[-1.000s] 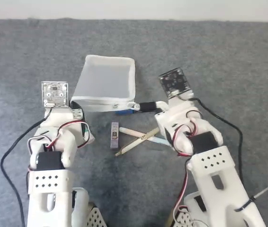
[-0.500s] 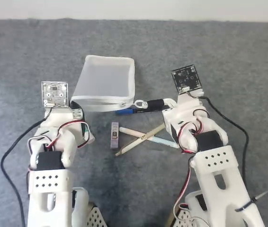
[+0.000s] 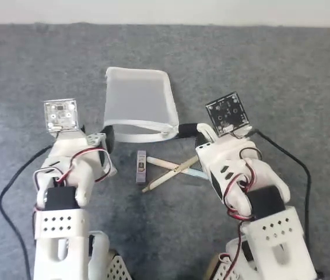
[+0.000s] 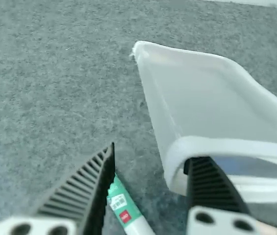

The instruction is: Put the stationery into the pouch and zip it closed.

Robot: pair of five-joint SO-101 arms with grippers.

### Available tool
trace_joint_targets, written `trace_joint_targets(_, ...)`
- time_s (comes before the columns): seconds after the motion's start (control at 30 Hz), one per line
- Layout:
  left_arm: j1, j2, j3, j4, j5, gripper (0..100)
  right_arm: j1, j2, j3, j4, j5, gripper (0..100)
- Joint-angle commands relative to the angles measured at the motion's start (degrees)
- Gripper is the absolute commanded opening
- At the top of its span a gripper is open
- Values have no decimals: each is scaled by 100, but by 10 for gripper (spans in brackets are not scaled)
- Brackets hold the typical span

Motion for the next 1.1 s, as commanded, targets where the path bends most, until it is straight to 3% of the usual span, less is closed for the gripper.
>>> trace_joint_targets(0.0, 149, 62, -242, 53, -53, 227, -57, -224, -369, 119, 246, 6)
trace_joint_targets(0.37, 202, 70, -233, 53, -176, 225, -66, -611, -624, 453, 299, 6)
trace_joint_targets(0.53, 211, 79, -163, -79, -185, 225, -488, -778, -1055, 1024, 316, 6)
trace_joint_targets(0.77, 167, 949, -435, -281, -185, 220, -611, -927, -1257, 1147, 308, 6)
trace_joint_targets(1.07, 167, 2233, -1218, -132, -571, 17, -611, -884, -1266, 1218, 316, 6)
